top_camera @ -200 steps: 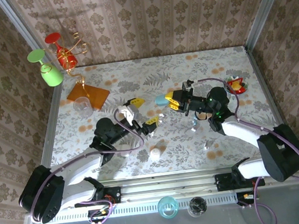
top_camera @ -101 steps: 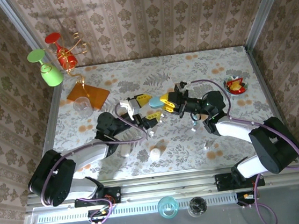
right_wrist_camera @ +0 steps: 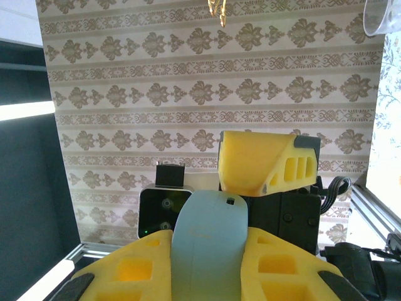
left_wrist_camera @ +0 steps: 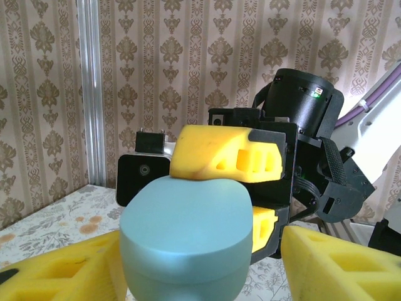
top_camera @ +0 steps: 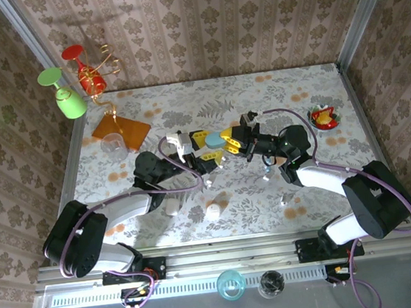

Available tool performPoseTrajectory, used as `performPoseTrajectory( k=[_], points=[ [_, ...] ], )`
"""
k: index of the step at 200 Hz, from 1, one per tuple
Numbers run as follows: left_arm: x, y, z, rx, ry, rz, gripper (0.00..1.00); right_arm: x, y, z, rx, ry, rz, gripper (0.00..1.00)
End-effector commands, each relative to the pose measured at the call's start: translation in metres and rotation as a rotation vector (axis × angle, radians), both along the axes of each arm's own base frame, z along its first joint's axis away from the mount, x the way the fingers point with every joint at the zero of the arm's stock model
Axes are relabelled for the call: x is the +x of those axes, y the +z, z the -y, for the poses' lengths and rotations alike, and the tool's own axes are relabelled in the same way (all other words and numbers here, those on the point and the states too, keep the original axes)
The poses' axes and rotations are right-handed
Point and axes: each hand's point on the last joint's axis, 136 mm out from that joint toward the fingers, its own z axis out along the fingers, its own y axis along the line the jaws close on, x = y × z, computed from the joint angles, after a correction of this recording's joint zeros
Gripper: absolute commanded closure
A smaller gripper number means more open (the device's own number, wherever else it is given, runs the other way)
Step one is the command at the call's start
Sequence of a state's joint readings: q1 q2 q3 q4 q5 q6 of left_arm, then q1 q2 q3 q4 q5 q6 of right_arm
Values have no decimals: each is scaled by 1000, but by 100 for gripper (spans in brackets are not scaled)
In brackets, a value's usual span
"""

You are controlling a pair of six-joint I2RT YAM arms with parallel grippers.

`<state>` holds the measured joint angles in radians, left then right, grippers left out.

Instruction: Insert the wireless bluetooth earbuds into the charging case

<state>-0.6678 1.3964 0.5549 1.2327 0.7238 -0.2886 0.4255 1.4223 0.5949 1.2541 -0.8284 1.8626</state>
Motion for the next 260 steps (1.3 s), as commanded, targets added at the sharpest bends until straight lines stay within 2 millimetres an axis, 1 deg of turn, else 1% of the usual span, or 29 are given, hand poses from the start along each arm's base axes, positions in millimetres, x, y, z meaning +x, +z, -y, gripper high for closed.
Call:
performPoseTrajectory(
  k=[1, 35, 57, 85, 105, 126, 160, 161, 164, 173, 189, 205, 223, 260],
  points=[
    [-4, 16, 3, -41, -31, 29, 39, -10, 19, 0, 22, 24, 90, 100],
    [-4, 15, 5, -38, -34, 25, 46, -11, 19, 0, 21, 26, 91, 100],
    [-4, 13, 6, -35, -34, 26, 46, -11, 21, 1, 23, 26, 95, 100],
    [-4, 13, 6, -35, -32, 28, 45, -11, 17, 1, 18, 23, 88, 100],
    [-3, 12, 7, -33, -35, 24, 46, -11, 16, 1, 17, 20, 82, 100],
    [-4, 10, 7, -30, -38, 21, 50, -11, 17, 1, 19, 20, 86, 100],
    [-2, 8, 8, -27, -31, 20, 49, -10, 16, 2, 18, 16, 84, 100],
    [-3, 7, 8, -26, -33, 20, 49, -10, 16, 2, 18, 16, 85, 100],
    [-2, 8, 8, -27, -31, 20, 49, -16, 26, 4, 29, 16, 112, 100],
    [-2, 7, 9, -26, -31, 18, 49, -17, 27, 4, 30, 16, 115, 100],
    [-2, 9, 9, -29, -34, 19, 51, -17, 26, 4, 29, 16, 112, 100],
    [-2, 11, 9, -32, -38, 18, 56, -16, 24, 4, 28, 17, 107, 100],
    [-2, 13, 10, -36, -40, 22, 56, -16, 22, 4, 25, 18, 99, 100],
    [-5, 17, 9, -42, -39, 40, 51, -15, 20, 3, 22, 19, 90, 100]
  ],
)
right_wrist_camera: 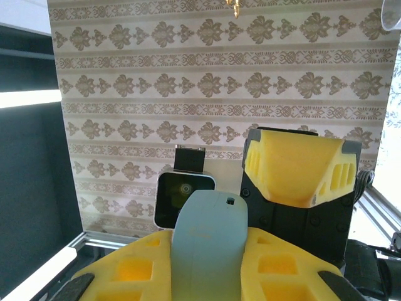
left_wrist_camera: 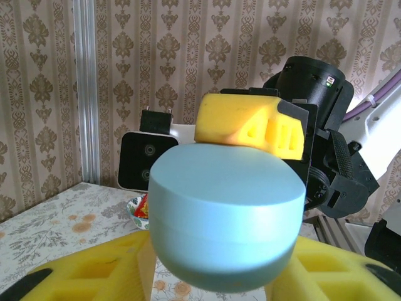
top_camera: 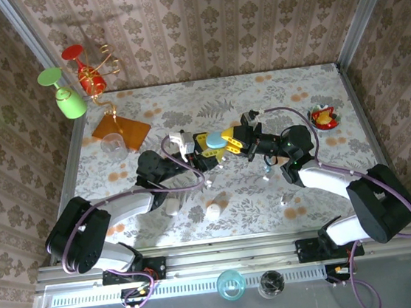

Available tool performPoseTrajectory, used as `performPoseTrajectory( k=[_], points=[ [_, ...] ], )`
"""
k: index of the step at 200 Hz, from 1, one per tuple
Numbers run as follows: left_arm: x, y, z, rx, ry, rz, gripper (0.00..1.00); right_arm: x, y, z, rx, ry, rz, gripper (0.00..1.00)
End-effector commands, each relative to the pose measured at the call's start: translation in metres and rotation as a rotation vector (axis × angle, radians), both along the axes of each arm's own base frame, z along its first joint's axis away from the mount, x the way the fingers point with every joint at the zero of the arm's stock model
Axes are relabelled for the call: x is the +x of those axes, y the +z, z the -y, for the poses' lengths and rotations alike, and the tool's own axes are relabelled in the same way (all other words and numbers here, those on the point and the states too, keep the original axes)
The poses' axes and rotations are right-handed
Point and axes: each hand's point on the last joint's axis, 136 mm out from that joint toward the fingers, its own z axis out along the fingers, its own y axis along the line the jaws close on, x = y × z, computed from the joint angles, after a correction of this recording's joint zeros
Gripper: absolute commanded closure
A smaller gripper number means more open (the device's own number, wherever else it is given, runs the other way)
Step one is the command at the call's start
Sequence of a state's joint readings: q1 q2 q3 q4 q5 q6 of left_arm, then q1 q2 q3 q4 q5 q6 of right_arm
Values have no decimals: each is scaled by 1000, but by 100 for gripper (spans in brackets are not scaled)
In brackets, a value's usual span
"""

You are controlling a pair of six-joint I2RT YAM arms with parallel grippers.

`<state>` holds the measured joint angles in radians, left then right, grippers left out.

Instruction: Insert the wireless bluetooth earbuds into the charging case

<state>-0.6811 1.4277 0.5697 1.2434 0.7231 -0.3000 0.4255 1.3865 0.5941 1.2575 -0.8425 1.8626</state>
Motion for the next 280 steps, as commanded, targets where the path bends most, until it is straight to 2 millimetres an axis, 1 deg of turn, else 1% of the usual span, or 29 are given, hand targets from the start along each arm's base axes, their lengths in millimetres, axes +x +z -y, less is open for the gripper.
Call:
performPoseTrajectory(
  k=[1, 45, 88, 103, 122, 143, 161, 172, 225, 239, 253, 269, 280],
  points=[
    [-5, 20, 2, -44, -24, 57, 51, -6, 8, 1, 10, 6, 52, 100],
    [-7, 22, 4, -46, -38, 55, 50, -6, 4, 1, 3, 6, 45, 100],
    [-9, 24, 7, -48, -52, 51, 53, -6, 5, 0, -1, 11, 48, 100],
    [-9, 24, 7, -49, -52, 52, 52, -5, 1, 0, -11, 10, 40, 100],
    [-9, 24, 7, -49, -47, 52, 52, -6, 1, 0, -8, 11, 41, 100],
    [-8, 20, 7, -44, -49, 42, 56, -7, 5, 0, -5, 11, 54, 100],
    [-8, 19, 9, -41, -54, 35, 66, -7, 6, 1, -5, 11, 57, 100],
    [-8, 19, 9, -41, -55, 36, 69, -8, 6, 0, -7, 12, 55, 100],
    [-12, 24, 7, -50, -52, 54, 70, -6, 2, 0, -23, 10, 39, 100],
    [-12, 23, 6, -48, -47, 60, 70, -6, 1, 0, -30, 6, 41, 98],
    [-12, 22, 5, -46, -42, 64, 69, -7, 1, 0, -40, 4, 43, 92],
    [-12, 21, 5, -44, -40, 67, 69, -7, 1, 2, -53, -9, 51, 76],
    [-13, 19, 5, -41, -42, 66, 69, -6, 2, 4, -66, -22, 60, 61]
  ],
)
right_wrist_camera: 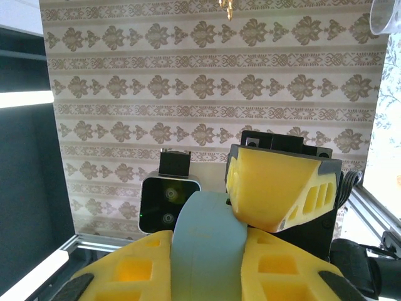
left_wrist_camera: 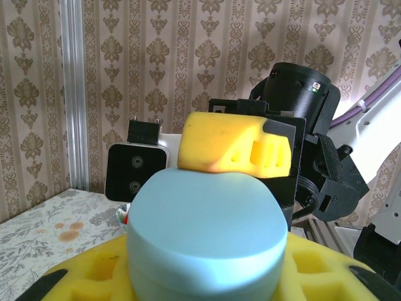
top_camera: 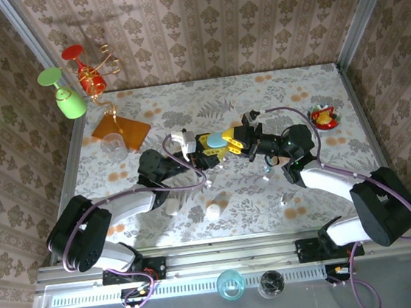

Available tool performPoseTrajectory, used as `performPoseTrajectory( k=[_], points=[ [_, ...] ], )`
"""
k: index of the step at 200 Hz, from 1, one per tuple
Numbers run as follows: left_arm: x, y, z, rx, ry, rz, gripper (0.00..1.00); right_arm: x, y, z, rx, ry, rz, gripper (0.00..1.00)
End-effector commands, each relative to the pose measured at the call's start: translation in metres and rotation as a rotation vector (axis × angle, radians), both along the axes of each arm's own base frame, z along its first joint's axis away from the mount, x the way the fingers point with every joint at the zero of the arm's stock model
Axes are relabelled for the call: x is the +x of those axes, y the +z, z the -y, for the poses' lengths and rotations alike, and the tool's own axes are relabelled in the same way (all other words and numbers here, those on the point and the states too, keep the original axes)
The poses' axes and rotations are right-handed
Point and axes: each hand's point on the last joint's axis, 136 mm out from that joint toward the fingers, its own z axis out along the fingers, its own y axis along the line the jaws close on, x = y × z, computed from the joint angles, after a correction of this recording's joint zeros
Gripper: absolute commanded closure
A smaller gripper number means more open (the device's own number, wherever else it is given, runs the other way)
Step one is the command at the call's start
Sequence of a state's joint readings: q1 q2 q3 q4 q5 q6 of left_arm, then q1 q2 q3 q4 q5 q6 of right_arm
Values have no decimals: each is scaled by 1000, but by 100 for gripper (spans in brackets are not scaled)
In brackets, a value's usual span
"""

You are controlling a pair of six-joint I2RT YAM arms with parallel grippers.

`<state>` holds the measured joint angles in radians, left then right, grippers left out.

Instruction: Insert the wireless bluetooth earbuds into the charging case

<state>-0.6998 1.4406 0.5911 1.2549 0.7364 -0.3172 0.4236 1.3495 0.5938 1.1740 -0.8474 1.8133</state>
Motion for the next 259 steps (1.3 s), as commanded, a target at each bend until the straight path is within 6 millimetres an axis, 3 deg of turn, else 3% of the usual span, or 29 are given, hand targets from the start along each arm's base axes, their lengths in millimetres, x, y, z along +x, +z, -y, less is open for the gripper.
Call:
performPoseTrajectory(
  k=[1, 31, 64, 90, 124, 144, 182, 216, 259],
  points=[
    [-7, 13, -2, -29, -6, 64, 69, -5, 4, 3, -34, -13, 57, 60],
    [-6, 8, -4, -24, 10, 55, 69, -3, 10, 13, -56, -60, 66, 38],
    [-7, 2, -6, -14, 21, 51, 69, 4, -2, 34, -172, -166, 91, 26],
    [-9, -5, -8, 3, 11, 49, 68, 8, -13, 58, -297, -234, 116, 22],
    [-10, -16, -11, 27, -8, 35, 68, -4, -15, 74, -615, -268, 400, 13],
    [-11, -22, -12, 43, -31, 29, 68, -24, -8, 72, -792, -213, 677, 8],
    [-13, -32, -12, 66, -46, 36, 68, -38, -1, 62, -991, -172, 1039, 6],
    [-9, -39, -13, 75, -30, 21, 68, -35, -4, 38, -1091, -75, 1186, 5],
    [-10, -38, -13, 77, -48, 27, 69, -20, -14, 13, -1133, -35, 1217, 5]
  ],
)
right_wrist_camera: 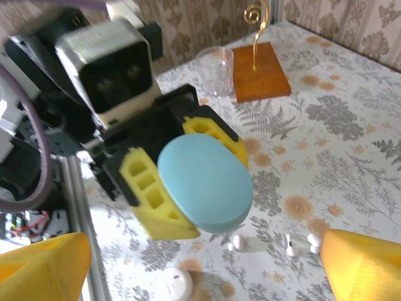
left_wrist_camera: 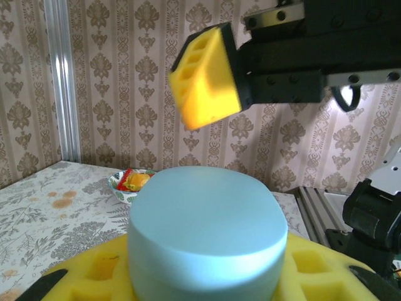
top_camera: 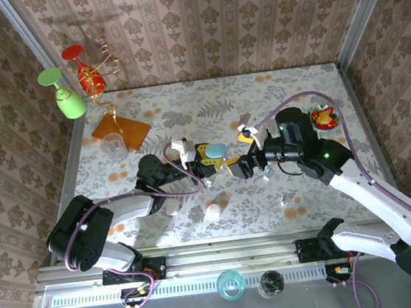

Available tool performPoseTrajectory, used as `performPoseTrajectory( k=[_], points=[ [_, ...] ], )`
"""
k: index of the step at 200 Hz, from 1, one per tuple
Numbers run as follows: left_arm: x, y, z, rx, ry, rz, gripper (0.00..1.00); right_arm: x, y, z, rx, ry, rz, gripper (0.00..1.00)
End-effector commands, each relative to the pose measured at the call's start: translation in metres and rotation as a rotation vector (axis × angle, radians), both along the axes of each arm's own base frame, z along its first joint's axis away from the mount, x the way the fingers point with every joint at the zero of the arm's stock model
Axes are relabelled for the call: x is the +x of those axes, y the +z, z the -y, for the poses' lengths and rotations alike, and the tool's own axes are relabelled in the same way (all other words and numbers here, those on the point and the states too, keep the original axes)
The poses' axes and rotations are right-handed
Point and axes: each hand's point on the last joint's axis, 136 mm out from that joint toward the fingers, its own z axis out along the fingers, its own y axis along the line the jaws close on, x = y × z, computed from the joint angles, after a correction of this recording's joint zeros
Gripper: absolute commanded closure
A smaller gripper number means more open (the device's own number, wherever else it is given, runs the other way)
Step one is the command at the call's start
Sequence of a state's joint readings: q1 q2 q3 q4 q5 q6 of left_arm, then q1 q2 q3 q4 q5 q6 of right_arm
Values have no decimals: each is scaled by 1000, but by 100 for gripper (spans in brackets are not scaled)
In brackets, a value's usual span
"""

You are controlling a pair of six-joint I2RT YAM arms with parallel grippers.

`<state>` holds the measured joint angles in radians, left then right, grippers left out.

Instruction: Insert the wireless bluetooth earbuds into the charging case

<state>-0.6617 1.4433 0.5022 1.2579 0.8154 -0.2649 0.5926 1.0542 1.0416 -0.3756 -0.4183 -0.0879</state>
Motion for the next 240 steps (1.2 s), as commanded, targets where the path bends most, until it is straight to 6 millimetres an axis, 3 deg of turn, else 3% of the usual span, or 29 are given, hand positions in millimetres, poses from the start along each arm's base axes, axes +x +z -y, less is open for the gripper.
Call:
performPoseTrajectory(
  k=[1, 35, 107, 140, 160, 172, 209, 240],
  points=[
    [-3, 0, -2, -1, -22, 32, 69, 11, -1, -4, -88, -6, 77, 5],
    [-5, 0, -2, 1, -38, 34, 69, 26, -2, -8, -80, -61, 85, 5],
    [-9, 0, -3, 4, -52, 46, 70, 50, 13, 3, -11, -233, 93, 6],
    [-9, 0, -2, 4, -53, 44, 70, 37, 13, -5, -14, -130, 120, 5],
    [-7, 0, -2, 2, -47, 39, 70, 13, 3, -17, -48, 27, 108, 5],
    [-7, 1, -2, 1, -47, 39, 70, 10, -6, -18, -84, 47, 94, 5],
    [-10, 3, -2, 0, -63, 50, 70, 29, -20, -10, -145, -59, 86, 5],
    [-12, 2, -2, 2, -71, 52, 70, 46, -7, -2, -90, -184, 122, 5]
  ],
)
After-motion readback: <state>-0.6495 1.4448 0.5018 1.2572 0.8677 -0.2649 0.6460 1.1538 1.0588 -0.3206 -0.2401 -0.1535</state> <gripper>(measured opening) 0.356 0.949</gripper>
